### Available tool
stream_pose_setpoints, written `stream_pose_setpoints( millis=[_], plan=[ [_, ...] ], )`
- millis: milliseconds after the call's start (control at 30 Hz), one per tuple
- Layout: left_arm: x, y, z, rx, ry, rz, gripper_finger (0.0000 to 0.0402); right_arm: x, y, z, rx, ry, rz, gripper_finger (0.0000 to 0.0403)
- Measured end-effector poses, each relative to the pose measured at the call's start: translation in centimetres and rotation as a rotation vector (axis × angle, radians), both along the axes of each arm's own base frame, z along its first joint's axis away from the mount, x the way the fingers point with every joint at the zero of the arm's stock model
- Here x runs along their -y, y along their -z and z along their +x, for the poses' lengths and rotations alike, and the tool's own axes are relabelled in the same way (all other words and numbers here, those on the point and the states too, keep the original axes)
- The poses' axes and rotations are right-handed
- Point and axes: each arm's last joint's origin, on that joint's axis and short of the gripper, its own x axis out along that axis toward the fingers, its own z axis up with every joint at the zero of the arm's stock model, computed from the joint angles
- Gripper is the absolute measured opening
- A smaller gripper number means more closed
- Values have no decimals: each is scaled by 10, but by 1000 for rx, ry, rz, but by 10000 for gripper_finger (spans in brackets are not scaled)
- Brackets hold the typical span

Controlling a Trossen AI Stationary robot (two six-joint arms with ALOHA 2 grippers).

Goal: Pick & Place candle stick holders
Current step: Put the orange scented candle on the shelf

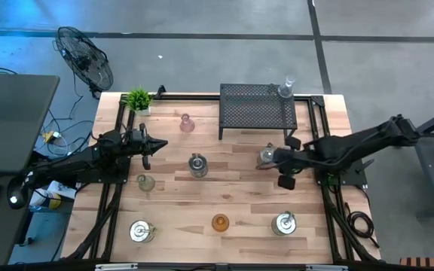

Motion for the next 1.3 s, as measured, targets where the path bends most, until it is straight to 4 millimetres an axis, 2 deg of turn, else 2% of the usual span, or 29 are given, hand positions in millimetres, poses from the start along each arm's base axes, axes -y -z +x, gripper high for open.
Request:
stream_pose_setpoints(
  millis=[167,333,467,700,867,1133,1300],
  plan=[
    [0,0,0,0,0,0,1,1,15,22,-146,-69,-73,123],
    [0,0,0,0,0,0,1,8,24,41,-216,-91,-126,121],
    [0,0,0,0,0,0,1,10,34,49,-275,-123,-106,97],
    [0,0,0,0,-1,0,1,11,40,53,-297,-123,-115,13],
    [0,0,0,0,-1,0,1,10,25,55,-286,-125,-75,9],
    [0,0,0,0,-1,0,1,7,-26,56,-238,-117,-31,2],
    [0,0,0,0,0,0,1,5,-66,55,-198,-100,-38,1]
  ],
)
